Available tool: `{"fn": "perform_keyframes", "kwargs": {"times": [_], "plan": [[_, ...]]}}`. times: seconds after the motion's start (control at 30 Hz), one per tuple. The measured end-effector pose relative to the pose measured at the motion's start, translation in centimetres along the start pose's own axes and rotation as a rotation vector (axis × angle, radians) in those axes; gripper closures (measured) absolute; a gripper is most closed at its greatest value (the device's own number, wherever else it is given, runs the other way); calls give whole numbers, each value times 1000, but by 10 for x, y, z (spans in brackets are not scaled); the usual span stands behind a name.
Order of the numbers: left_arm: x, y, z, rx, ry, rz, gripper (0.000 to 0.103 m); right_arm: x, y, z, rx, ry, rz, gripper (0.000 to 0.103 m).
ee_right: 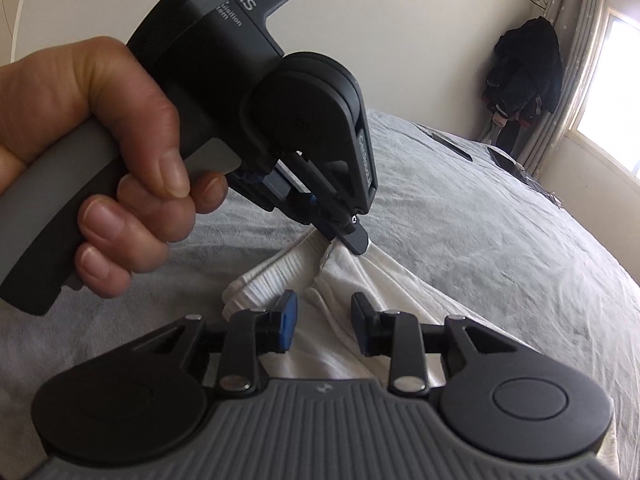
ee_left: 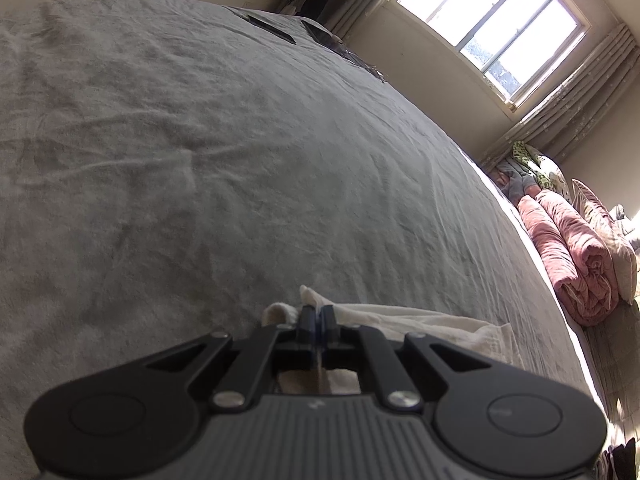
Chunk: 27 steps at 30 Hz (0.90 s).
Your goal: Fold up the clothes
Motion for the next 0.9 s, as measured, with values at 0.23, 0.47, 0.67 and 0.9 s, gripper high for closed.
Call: {"fn": "perform_keyframes", "kwargs": {"times": [0.23,0.47,0.67,0.9], "plan": [[0,1,1,-3,-2,1,101,6,1,2,-13,17,-12,90],[-5,2,2,-14,-7,7,101,-12,4,10,50,14,42,100],[-7,2,11,28,23,-3,101,-22,4,11,101,23,66,100],[-7,-2,17,90,86,-40,101,-16,-2,2,161,60,28,100]]}}
Point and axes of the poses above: each gripper's, at about its wrist camera, not at the fingertips, and x roughly the way its jaws point, z to its right, y to its top, the point moved 2 cm from there along x, roughly the way its jaws point, and after that the axes turned 14 degrees about -y, right-handed, at the moved point
